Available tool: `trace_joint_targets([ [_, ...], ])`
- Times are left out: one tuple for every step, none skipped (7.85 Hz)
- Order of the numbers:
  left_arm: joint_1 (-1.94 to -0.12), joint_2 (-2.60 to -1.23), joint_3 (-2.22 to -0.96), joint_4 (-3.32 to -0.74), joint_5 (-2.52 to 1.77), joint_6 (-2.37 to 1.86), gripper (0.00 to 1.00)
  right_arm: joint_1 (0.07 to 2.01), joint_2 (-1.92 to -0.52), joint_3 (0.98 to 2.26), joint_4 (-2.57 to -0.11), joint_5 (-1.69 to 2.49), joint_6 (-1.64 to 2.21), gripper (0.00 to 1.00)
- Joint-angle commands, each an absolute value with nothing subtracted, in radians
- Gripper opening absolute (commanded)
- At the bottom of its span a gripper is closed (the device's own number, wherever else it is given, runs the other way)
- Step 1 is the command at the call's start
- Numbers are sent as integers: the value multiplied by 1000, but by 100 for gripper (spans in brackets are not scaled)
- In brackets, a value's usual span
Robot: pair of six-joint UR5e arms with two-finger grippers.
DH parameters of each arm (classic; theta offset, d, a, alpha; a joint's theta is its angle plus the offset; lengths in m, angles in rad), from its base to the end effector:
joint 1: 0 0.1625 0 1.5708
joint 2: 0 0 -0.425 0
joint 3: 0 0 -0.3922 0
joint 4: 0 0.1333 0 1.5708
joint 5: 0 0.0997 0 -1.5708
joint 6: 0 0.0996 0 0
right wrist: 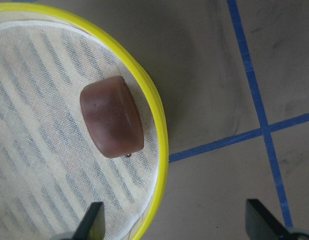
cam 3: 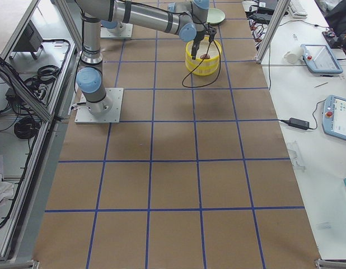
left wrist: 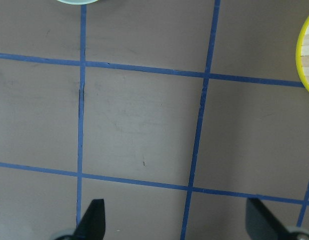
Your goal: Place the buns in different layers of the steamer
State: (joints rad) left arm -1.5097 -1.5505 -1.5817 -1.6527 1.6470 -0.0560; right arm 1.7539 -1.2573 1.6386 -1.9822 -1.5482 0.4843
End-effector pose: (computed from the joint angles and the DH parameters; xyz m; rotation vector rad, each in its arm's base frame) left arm -0.0964 -0.4826 0.4848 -0.1750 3.0586 0.1114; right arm 0.2421 -0.5631 0.3243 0.4661 3.0751 -0.0327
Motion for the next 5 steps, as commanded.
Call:
trace_joint_targets([
  [-1511,-1548,-1582,-1667,1644,-58,100,1756,-1249,1625,-2012,-1551,464,100],
  [-1511,-1549,-1585,-1677,1644,-57,100,1740,-1284,1602,-1987,-1568,357,100],
  [-1511,-1548,-1585,-1705,1643,-66,100,1721,-1342,1562,-1859,-1583,280,100],
  [-1511,-1546,-1585,-1707,1643,-66,100,1689,-1409,1525,-1744,-1589,267,100],
  [-1511,-1546,-1583,-1707,1643,-66,100,1666,-1477,1508,-1647,-1589,186,100],
])
